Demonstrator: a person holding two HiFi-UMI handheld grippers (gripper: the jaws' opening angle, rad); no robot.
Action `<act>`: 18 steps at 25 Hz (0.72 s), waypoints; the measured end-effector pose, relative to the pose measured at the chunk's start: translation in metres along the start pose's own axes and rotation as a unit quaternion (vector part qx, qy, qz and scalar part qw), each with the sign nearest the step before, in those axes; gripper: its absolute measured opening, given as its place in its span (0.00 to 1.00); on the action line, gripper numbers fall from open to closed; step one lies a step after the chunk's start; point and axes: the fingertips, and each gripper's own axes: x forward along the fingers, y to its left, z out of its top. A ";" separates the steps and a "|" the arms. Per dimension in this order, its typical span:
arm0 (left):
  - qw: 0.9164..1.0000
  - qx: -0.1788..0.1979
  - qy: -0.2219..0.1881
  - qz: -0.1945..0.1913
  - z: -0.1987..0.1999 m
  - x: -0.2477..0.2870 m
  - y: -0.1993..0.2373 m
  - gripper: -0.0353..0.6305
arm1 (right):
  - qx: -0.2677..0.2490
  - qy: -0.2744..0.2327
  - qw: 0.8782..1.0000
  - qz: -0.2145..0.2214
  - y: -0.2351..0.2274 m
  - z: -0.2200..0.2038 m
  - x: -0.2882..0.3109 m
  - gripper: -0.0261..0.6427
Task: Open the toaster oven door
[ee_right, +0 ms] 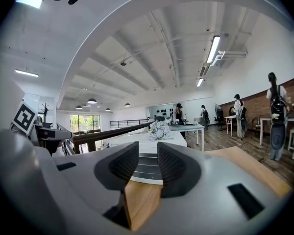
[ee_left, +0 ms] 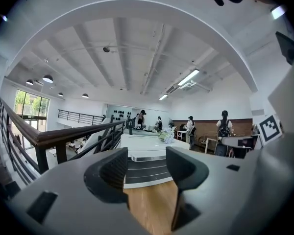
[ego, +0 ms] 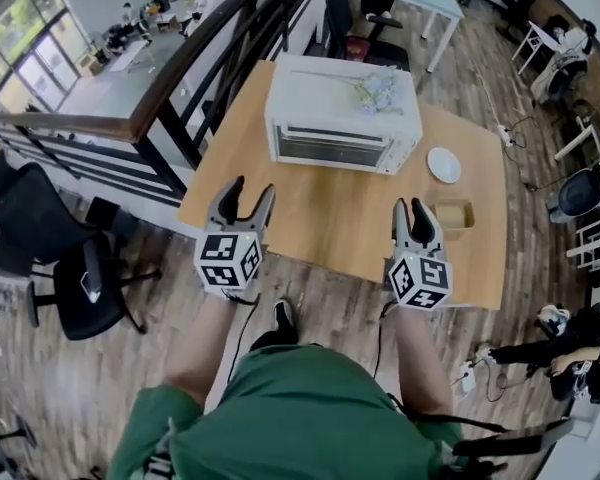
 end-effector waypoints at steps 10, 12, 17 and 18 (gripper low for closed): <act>0.999 -0.017 0.022 -0.030 -0.008 0.076 0.042 0.43 | 0.042 0.027 0.998 -0.030 -0.012 -0.016 0.070 0.24; 0.999 -0.027 0.029 -0.029 -0.013 0.086 0.047 0.43 | 0.054 0.034 0.997 -0.033 -0.021 -0.020 0.078 0.25; 0.999 -0.036 0.035 -0.010 -0.013 0.103 0.050 0.43 | 0.103 0.050 0.993 -0.022 -0.047 -0.028 0.109 0.25; 0.999 -0.038 0.036 -0.006 -0.014 0.103 0.048 0.43 | 0.108 0.055 0.992 -0.017 -0.051 -0.029 0.116 0.25</act>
